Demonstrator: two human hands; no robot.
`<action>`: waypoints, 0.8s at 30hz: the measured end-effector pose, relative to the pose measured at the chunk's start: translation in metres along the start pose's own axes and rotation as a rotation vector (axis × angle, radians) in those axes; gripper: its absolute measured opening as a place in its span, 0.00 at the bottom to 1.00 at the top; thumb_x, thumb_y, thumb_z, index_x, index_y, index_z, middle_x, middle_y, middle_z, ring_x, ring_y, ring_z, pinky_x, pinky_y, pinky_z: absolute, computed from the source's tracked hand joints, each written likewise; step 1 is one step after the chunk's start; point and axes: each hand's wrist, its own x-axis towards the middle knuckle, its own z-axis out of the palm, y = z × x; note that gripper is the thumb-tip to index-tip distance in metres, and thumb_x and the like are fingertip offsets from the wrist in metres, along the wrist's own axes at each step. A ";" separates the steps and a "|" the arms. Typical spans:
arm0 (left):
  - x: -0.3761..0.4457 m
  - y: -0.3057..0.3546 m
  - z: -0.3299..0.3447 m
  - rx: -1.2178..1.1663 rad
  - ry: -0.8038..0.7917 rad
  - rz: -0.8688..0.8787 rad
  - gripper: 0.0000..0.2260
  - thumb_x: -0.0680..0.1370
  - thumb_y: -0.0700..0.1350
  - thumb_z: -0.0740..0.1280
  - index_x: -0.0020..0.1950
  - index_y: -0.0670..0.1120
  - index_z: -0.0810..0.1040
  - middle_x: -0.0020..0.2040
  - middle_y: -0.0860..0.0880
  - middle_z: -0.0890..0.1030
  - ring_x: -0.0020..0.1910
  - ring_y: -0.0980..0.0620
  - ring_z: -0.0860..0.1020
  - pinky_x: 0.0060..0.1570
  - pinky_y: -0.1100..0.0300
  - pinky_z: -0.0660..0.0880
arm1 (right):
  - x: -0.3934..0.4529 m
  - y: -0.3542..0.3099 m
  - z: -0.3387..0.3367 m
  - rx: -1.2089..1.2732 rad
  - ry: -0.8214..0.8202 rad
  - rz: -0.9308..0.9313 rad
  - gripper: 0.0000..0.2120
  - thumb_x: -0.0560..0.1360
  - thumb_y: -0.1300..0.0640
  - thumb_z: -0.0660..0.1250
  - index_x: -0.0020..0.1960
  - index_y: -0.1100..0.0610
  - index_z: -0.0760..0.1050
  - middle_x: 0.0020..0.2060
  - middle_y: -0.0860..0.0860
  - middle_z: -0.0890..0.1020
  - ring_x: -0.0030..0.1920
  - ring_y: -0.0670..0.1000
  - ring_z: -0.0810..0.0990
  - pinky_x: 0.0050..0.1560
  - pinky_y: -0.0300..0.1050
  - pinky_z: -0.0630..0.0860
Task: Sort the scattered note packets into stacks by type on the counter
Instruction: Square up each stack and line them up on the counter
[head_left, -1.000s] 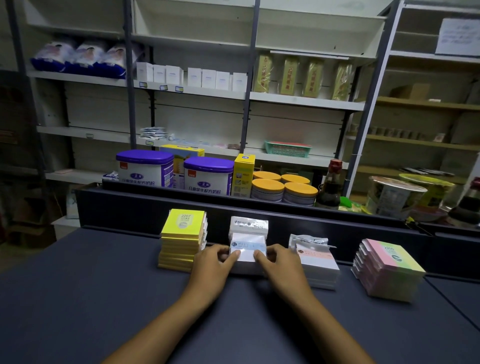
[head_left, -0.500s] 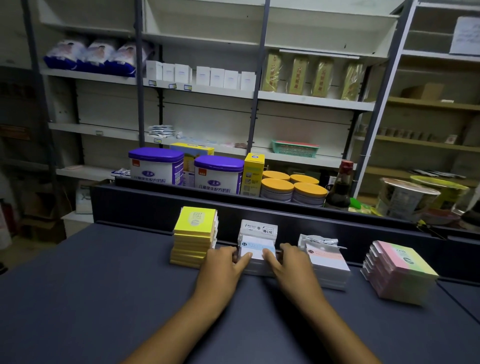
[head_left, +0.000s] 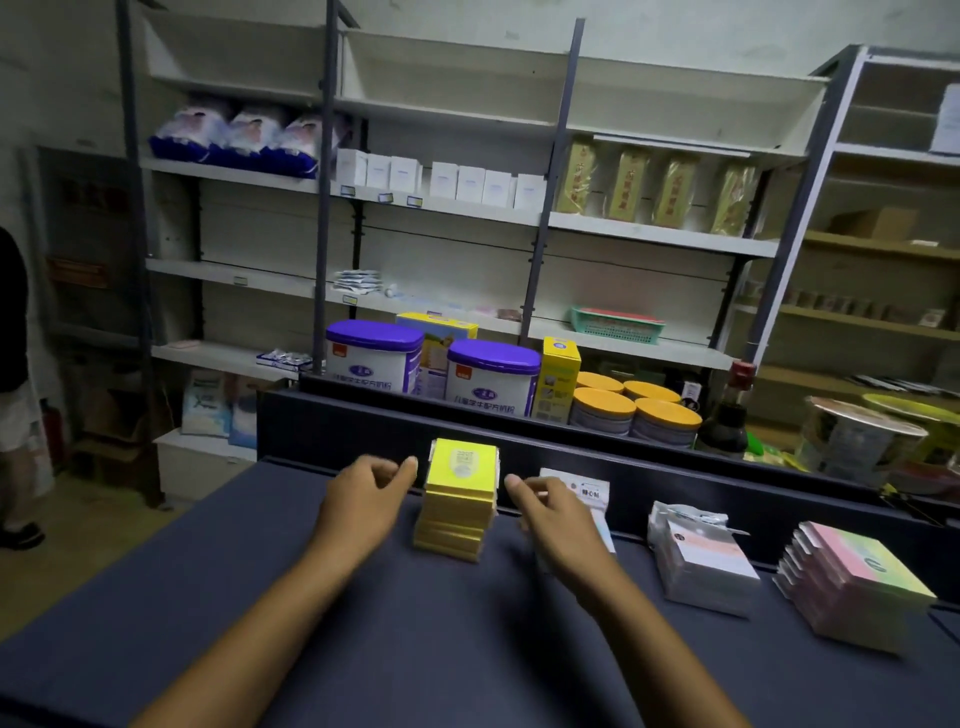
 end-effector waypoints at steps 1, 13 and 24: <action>0.007 -0.004 0.002 -0.037 -0.094 -0.071 0.16 0.78 0.59 0.65 0.43 0.46 0.77 0.42 0.44 0.81 0.46 0.44 0.80 0.51 0.52 0.77 | 0.004 -0.002 0.009 0.025 -0.017 0.041 0.24 0.79 0.39 0.61 0.59 0.59 0.76 0.53 0.55 0.82 0.54 0.55 0.80 0.58 0.54 0.77; 0.031 -0.008 0.018 -0.321 -0.524 -0.183 0.23 0.77 0.57 0.68 0.52 0.36 0.82 0.49 0.39 0.85 0.49 0.45 0.85 0.53 0.49 0.81 | 0.039 0.015 0.064 0.248 0.036 0.233 0.25 0.75 0.36 0.66 0.48 0.59 0.81 0.44 0.56 0.85 0.44 0.54 0.86 0.42 0.49 0.83; 0.037 -0.022 0.009 -0.375 -0.592 0.085 0.20 0.68 0.38 0.74 0.56 0.56 0.76 0.62 0.47 0.73 0.52 0.57 0.79 0.47 0.72 0.76 | 0.029 0.015 0.058 0.208 -0.032 -0.048 0.34 0.70 0.62 0.77 0.73 0.56 0.68 0.64 0.52 0.77 0.63 0.49 0.78 0.64 0.48 0.77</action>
